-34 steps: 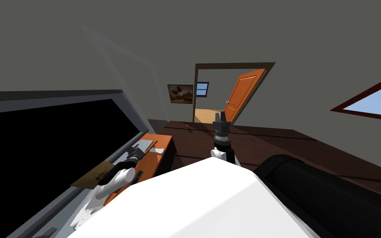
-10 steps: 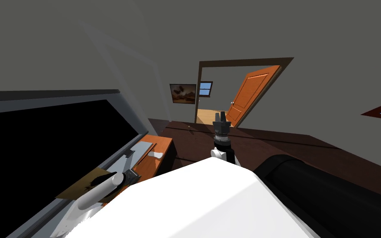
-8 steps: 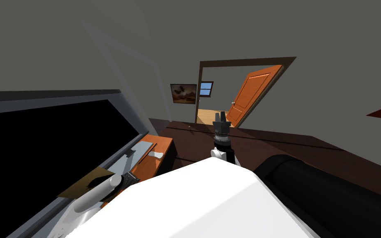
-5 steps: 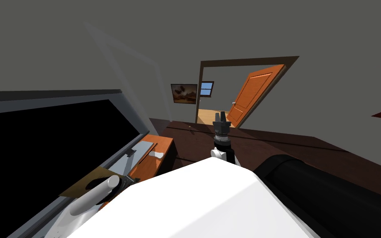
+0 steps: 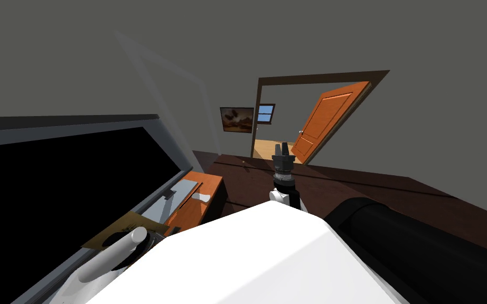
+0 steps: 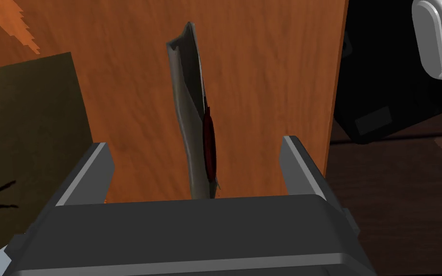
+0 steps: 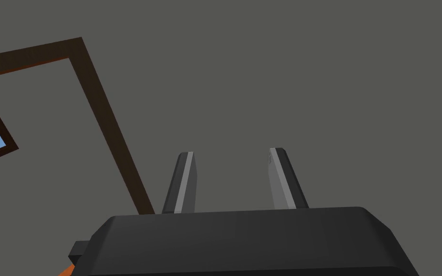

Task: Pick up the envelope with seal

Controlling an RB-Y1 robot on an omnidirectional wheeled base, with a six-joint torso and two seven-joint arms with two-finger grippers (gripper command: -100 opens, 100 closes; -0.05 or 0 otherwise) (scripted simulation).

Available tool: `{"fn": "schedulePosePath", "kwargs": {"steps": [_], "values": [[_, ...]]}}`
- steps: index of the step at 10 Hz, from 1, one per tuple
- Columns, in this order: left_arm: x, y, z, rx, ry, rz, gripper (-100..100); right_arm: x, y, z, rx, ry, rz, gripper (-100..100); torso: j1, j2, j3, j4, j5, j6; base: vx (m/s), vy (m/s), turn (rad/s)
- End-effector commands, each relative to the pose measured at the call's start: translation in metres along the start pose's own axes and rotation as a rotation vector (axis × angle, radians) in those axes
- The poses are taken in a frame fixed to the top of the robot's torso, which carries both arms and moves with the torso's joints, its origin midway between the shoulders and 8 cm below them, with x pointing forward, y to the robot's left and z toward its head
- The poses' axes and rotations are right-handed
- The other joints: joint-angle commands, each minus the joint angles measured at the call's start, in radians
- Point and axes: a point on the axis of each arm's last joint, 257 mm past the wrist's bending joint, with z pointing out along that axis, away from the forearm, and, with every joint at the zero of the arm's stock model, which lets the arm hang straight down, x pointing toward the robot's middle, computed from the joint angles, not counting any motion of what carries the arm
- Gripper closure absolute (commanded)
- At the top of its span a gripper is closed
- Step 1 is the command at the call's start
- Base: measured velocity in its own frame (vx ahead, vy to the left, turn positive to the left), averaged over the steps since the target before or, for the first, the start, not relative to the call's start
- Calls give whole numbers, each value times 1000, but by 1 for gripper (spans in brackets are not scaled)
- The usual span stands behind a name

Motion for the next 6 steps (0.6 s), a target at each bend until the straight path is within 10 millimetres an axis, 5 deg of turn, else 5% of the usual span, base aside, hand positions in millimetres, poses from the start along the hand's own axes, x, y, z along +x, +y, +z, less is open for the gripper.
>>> {"fn": "schedulePosePath", "kwargs": {"steps": [1,5,6], "values": [[-13,6,0,-36,-28,-31,-100,0,0,0,0,0,0,0,0,0,0,0,0,0,12,16,37],[-26,9,-2,-72,-58,-66,-100,0,0,0,0,0,0,0,-1,0,0,0,0,0,7,5,18],[-27,10,-2,-76,-61,-68,0,0,0,0,0,0,0,0,-1,1,0,0,0,0,0,0,0]]}}
